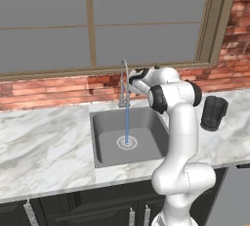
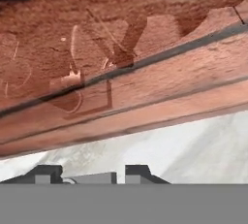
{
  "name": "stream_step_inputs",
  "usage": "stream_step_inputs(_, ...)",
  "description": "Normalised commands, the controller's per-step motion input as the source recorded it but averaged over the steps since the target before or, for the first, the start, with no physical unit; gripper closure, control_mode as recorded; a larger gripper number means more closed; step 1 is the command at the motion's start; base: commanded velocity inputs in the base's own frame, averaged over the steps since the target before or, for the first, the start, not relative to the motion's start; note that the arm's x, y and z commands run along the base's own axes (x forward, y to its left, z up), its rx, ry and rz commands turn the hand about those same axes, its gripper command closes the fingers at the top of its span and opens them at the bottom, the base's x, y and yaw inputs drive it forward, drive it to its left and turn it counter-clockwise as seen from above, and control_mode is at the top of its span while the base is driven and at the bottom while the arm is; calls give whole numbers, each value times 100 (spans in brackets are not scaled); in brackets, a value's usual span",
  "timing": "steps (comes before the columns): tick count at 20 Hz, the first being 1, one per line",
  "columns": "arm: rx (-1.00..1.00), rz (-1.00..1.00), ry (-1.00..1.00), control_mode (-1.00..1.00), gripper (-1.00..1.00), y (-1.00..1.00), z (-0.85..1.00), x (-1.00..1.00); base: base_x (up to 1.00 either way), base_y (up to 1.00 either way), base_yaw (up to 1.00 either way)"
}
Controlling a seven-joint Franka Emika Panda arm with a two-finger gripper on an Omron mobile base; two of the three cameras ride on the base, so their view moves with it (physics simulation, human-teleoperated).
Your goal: Turn on the sink faucet and place the jug under the water for a few seconds to fill it up.
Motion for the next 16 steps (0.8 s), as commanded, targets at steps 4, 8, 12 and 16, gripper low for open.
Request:
stream_step_inputs(4,0,-14,0,-100,100,-64,0,-55,0,0,0)
stream_step_inputs(8,0,-21,-6,-100,100,-43,24,-64,0,0,0)
stream_step_inputs(12,0,-21,-14,-100,-100,-19,84,-70,0,0,0)
stream_step_inputs(16,0,-16,-13,-100,-100,-14,100,-69,0,0,0)
